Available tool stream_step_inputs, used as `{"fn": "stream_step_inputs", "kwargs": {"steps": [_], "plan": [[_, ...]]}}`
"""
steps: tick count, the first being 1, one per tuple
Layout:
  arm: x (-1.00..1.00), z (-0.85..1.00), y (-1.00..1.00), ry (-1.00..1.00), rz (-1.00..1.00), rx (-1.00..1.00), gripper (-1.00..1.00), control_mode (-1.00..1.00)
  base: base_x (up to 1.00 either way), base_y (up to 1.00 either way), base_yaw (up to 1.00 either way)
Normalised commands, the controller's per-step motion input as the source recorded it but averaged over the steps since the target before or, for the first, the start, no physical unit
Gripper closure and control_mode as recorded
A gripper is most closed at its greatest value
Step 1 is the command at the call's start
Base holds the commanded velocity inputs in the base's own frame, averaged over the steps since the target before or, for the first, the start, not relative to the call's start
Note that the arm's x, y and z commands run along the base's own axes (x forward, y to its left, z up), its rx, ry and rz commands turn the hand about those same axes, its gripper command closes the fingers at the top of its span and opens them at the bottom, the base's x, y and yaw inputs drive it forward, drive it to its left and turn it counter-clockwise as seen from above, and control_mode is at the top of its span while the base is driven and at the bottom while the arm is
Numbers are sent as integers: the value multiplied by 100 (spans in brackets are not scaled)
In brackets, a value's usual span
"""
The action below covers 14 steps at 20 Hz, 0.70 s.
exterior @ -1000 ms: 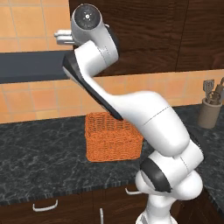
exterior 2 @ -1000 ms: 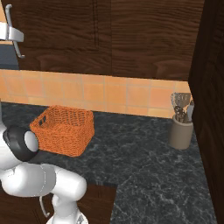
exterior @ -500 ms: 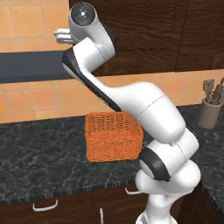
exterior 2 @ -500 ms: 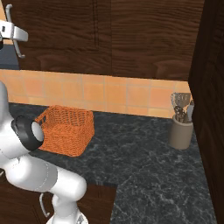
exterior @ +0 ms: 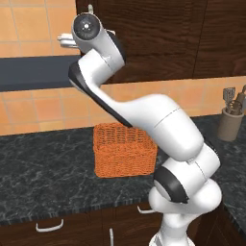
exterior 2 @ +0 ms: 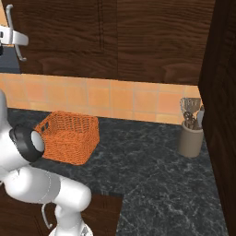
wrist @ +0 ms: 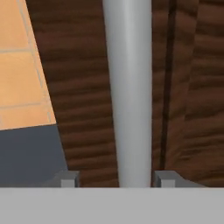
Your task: Open the cabinet, pick up the bread from the cabinet and place it in the basket. Then move the basket to the dining counter.
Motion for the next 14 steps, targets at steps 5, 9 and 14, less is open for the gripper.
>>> {"fn": "stream_step_inputs", "kwargs": {"steps": [5,9,14], "plan": [[9,9,0,-6,2,15,100,-100,0,0,0],[-96,25,0,0,8,20,100,-100,0,0,0],[-100,16,-12,-2,12,20,100,-100,0,0,0]]}}
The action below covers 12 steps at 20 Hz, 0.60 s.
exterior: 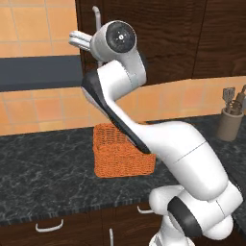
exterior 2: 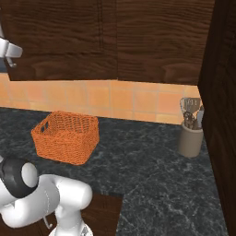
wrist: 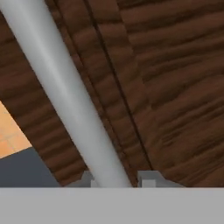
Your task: Open the cabinet, pick up the bread from the cabinet and place it in the basket. Then move the basket to the dining counter.
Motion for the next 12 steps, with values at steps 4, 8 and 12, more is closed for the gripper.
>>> {"fn": "stream_step_inputs", "kwargs": {"steps": [4,8,12], "plan": [[-100,16,-46,-2,14,15,100,-100,0,0,0],[-100,25,-53,0,15,10,100,-100,0,0,0],[-100,33,-51,0,15,9,100,-100,0,0,0]]}}
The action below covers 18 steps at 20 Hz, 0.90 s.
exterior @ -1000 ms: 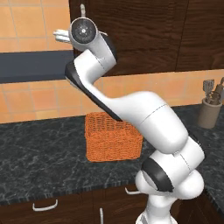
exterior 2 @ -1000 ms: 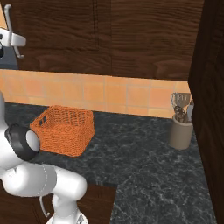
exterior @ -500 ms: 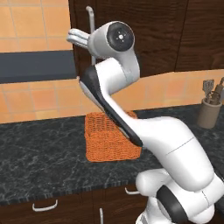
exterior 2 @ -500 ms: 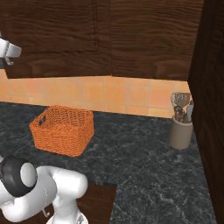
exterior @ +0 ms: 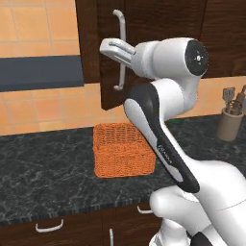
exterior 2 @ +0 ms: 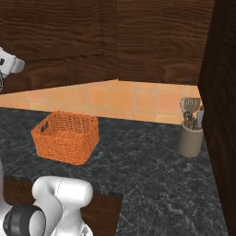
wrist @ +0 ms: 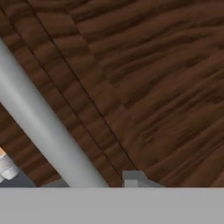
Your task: Open the cabinet, pick up the bread from the cabinet and place it in the basket. Then move the basket to the dining counter.
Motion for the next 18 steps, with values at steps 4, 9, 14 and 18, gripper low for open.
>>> {"fn": "stream_step_inputs", "kwargs": {"steps": [4,9,14,18], "plan": [[-100,29,-54,0,15,7,100,-100,0,0,0],[-100,18,-85,0,13,9,100,-100,0,0,0],[-100,5,-99,-1,6,8,100,-100,0,0,0],[-54,-26,8,4,0,1,-100,-100,0,0,0]]}}
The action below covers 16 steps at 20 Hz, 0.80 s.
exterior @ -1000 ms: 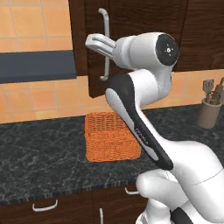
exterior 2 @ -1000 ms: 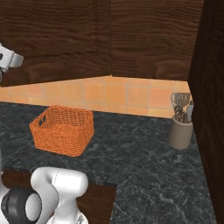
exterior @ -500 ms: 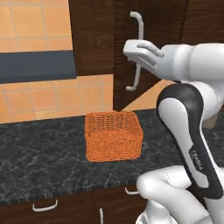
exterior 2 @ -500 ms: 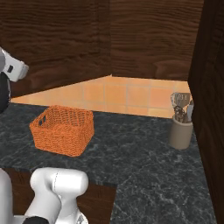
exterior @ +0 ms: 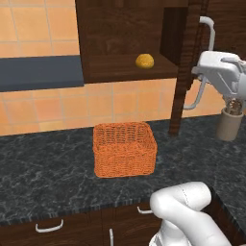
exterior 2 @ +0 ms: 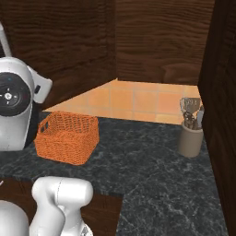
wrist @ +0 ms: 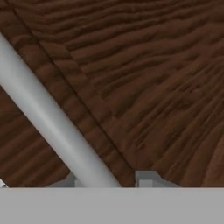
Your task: Open the cabinet, pick up the bread from the cabinet and place it in the basket. Then move the basket to the dining counter.
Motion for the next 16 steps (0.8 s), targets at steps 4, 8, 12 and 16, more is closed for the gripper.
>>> {"fn": "stream_step_inputs", "kwargs": {"steps": [4,8,12,16], "plan": [[-47,-3,-40,0,0,22,-100,-100,0,0,0],[-80,0,-23,0,0,8,-100,-100,0,0,0],[-12,-3,-15,10,-1,-1,-100,-100,0,0,0],[-60,-5,11,15,-2,-3,-100,-100,0,0,0]]}}
